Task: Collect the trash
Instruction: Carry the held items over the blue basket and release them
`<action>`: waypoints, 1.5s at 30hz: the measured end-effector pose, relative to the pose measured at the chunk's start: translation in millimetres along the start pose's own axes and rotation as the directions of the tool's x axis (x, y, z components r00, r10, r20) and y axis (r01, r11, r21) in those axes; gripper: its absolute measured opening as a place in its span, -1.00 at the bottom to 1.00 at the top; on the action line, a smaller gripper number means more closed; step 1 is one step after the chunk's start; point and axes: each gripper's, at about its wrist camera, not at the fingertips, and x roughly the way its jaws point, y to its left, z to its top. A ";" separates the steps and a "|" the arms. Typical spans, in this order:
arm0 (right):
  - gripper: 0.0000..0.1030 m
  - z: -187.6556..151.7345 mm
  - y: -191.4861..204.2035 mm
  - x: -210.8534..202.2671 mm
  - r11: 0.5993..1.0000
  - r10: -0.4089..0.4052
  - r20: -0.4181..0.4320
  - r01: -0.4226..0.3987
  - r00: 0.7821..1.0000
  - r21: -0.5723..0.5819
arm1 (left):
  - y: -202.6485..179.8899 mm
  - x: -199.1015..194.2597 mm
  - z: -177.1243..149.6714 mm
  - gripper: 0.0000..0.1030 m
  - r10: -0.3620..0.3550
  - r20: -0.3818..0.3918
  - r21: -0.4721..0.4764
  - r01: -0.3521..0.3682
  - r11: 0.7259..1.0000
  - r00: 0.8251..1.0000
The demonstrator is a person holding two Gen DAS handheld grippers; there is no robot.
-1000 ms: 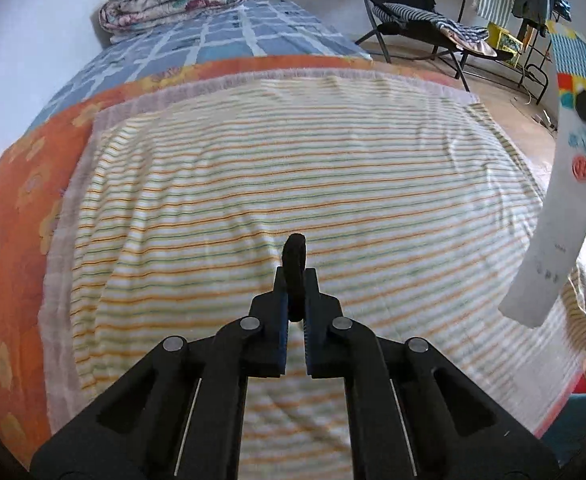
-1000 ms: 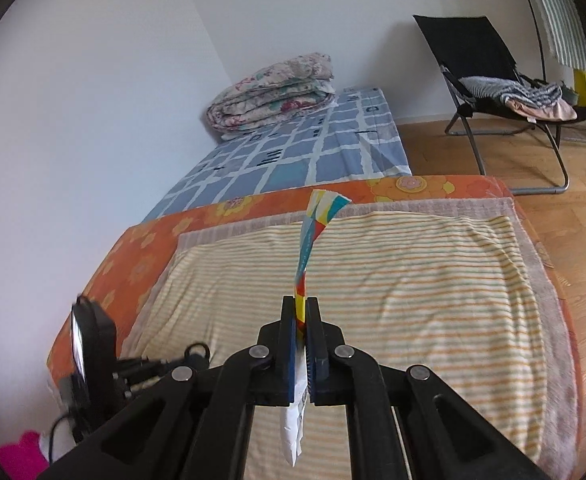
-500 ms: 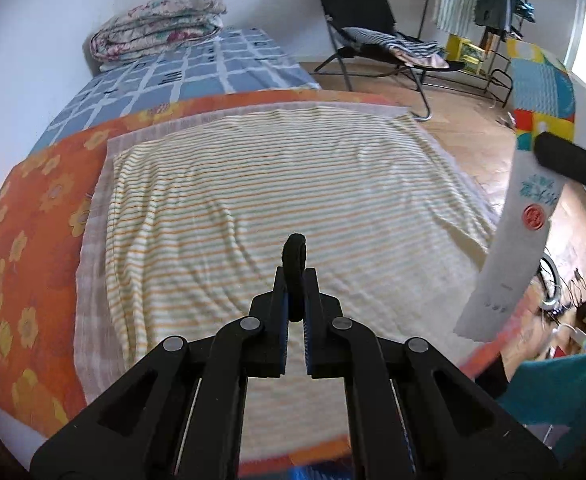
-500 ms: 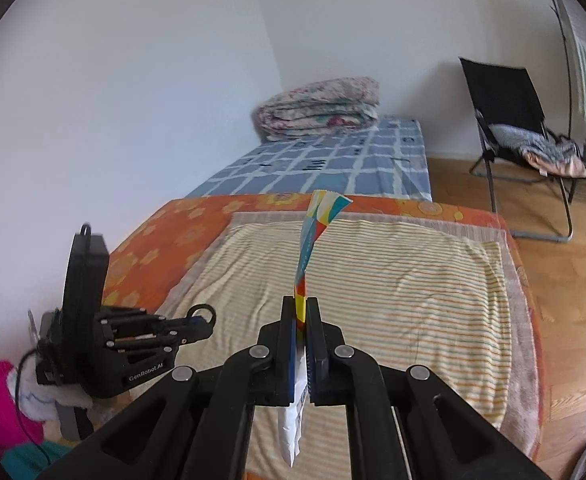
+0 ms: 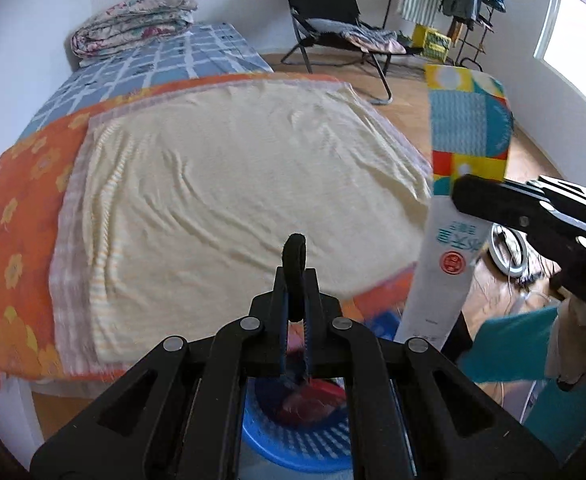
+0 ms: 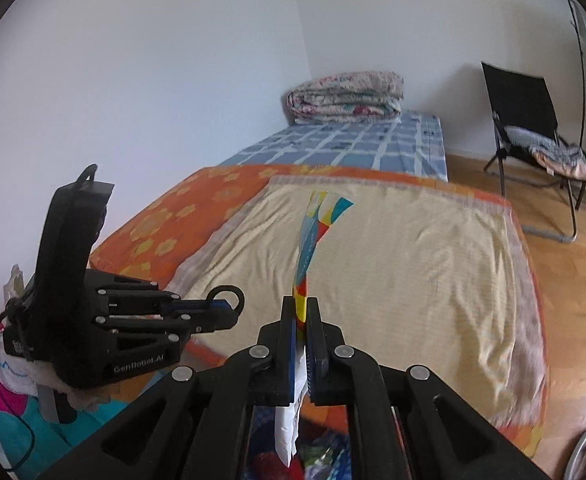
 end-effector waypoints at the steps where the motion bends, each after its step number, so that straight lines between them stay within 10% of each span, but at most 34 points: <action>1: -0.97 -8.5 0.5 0.0 1.000 0.002 -0.014 -0.001 1.000 0.013 | -3.1 1.9 -6.4 -0.93 -0.007 -0.011 -0.001 0.007 1.000 1.000; 25: -0.90 -107.5 2.4 25.6 0.996 -0.025 -0.194 0.041 0.981 0.081 | -8.3 56.3 -96.3 -0.92 -0.016 -0.225 -0.054 0.004 0.999 0.974; 30: -0.33 -123.1 -0.4 35.2 0.995 -0.021 -0.242 0.043 0.970 0.087 | -3.8 64.7 -104.8 0.25 0.017 -0.250 -0.072 -0.036 0.997 0.968; 34: 0.31 -132.1 -4.1 37.9 0.994 -0.038 -0.265 0.064 0.964 0.092 | -0.1 68.3 -108.4 0.27 0.035 -0.259 -0.073 -0.055 0.996 0.965; 45: 0.67 -131.3 -10.4 33.9 0.991 -0.056 -0.265 0.086 0.963 0.106 | 7.2 56.4 -107.0 0.28 0.069 -0.209 -0.097 -0.090 0.991 0.975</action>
